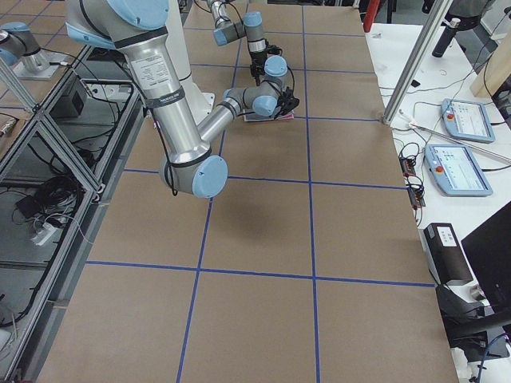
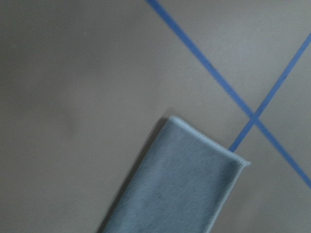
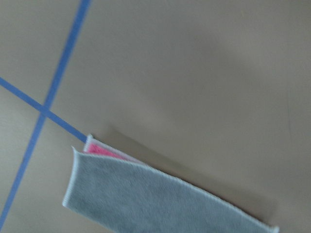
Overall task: Fold towel twice with both arms
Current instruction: 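Release and lift the right gripper while the left gripper approaches the strip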
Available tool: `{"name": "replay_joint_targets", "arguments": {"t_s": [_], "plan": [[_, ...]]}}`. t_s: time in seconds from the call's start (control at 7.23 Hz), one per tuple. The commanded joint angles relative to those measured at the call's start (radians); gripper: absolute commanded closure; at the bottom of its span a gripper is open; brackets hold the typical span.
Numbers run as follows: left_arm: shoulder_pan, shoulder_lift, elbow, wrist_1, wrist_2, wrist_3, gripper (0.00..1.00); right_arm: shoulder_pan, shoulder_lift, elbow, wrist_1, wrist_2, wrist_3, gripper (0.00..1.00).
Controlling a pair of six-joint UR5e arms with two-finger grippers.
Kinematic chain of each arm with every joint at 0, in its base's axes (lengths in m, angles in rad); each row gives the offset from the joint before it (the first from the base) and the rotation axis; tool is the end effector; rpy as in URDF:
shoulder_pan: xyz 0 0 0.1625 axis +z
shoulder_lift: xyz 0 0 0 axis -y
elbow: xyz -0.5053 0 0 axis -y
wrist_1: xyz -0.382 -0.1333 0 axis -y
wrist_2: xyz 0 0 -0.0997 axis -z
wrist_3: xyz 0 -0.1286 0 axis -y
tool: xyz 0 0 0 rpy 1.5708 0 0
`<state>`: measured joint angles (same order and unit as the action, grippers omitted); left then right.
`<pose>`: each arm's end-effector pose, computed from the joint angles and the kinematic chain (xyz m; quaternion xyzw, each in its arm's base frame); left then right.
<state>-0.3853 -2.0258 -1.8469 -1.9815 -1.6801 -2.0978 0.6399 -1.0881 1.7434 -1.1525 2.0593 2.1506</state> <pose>0.5706 -0.3601 0.3238 -0.0840 0.5350 -0.3436 0.7673 -0.5057 -0.4674 0.3438 -0.1928 -0.5022 0.3762 0.7544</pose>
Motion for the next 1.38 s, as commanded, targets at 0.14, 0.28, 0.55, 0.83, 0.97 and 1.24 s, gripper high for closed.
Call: {"name": "replay_joint_targets", "arguments": {"t_s": [0.14,0.28,0.55,0.83,0.97,1.24], "plan": [[0.143,0.077,-0.012,-0.126,0.208,-0.085,0.03,0.009,-0.004,-0.018,-0.003,-0.008,-0.034,0.00],[0.181,0.090,-0.006,-0.158,0.271,-0.088,0.03,0.007,-0.004,-0.025,-0.003,-0.020,-0.034,0.00],[0.210,0.084,-0.002,-0.163,0.301,-0.120,0.06,0.001,-0.004,-0.036,-0.003,-0.031,-0.034,0.00],[0.230,0.082,0.005,-0.163,0.301,-0.137,0.13,0.004,-0.006,-0.044,-0.003,-0.031,-0.034,0.00],[0.235,0.078,0.018,-0.163,0.301,-0.136,0.14,0.003,-0.013,-0.044,-0.003,-0.044,-0.034,0.00],[0.237,0.050,0.041,-0.172,0.300,-0.125,0.22,0.001,-0.018,-0.042,-0.003,-0.048,-0.034,0.00]]}}
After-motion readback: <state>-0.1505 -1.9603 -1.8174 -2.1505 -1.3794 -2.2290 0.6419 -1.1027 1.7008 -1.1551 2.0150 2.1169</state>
